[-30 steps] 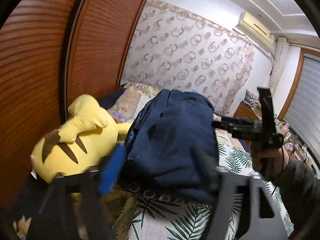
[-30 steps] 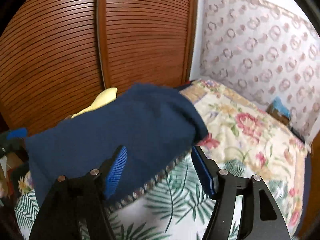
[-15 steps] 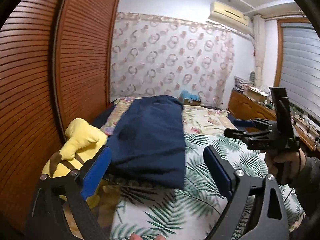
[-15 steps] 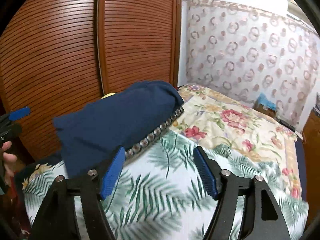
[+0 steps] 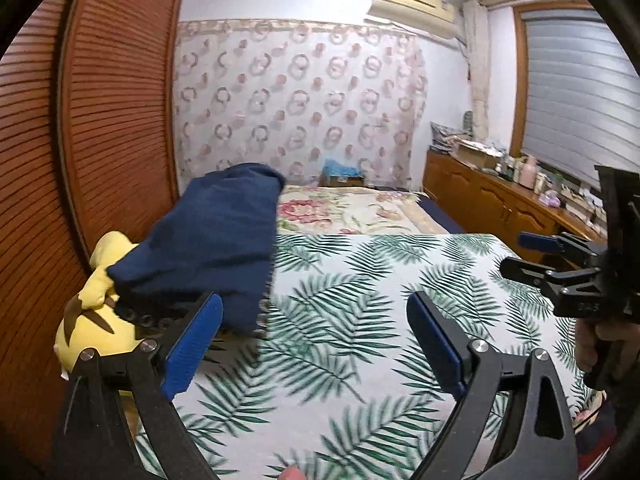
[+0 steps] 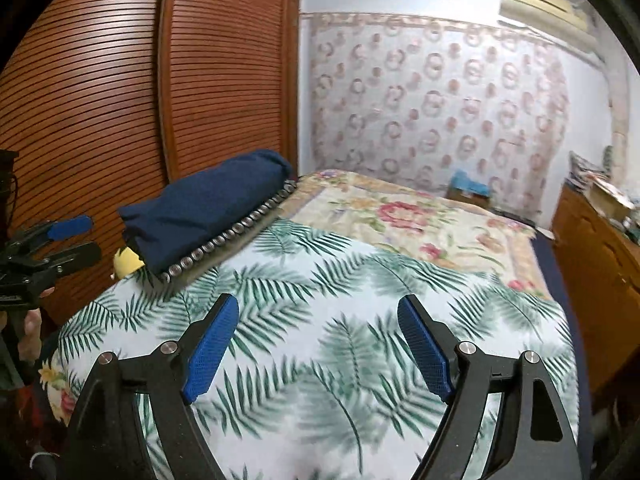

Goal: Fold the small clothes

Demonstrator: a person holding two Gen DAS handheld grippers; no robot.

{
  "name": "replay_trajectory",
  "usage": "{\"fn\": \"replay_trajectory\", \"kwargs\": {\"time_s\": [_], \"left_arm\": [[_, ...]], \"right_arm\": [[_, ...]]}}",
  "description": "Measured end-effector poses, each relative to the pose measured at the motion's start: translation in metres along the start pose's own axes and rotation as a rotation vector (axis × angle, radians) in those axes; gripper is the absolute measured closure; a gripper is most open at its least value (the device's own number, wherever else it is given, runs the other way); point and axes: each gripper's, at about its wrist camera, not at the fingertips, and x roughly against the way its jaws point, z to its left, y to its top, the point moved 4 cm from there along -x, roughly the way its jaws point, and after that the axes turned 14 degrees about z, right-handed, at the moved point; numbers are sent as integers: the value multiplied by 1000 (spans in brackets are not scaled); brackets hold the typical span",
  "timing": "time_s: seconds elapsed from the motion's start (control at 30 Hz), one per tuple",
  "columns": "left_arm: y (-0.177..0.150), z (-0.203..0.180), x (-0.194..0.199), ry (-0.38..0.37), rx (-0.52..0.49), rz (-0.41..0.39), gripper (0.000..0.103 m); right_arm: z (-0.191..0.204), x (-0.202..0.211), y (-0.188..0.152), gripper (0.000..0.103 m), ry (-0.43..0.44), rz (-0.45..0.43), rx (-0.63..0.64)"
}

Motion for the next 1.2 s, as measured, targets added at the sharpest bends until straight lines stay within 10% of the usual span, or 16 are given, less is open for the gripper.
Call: {"fn": "replay_trajectory", "kwargs": {"time_s": [0.6,1.2], "left_arm": [[17,-71,19,-7,-43,-49,9],[16,-75,17,-4,-30,-57,9]], "right_arm": [[21,93,-31,20,-148,-148,-237],[8,78,-50,20,-156,-153,-241]]}}
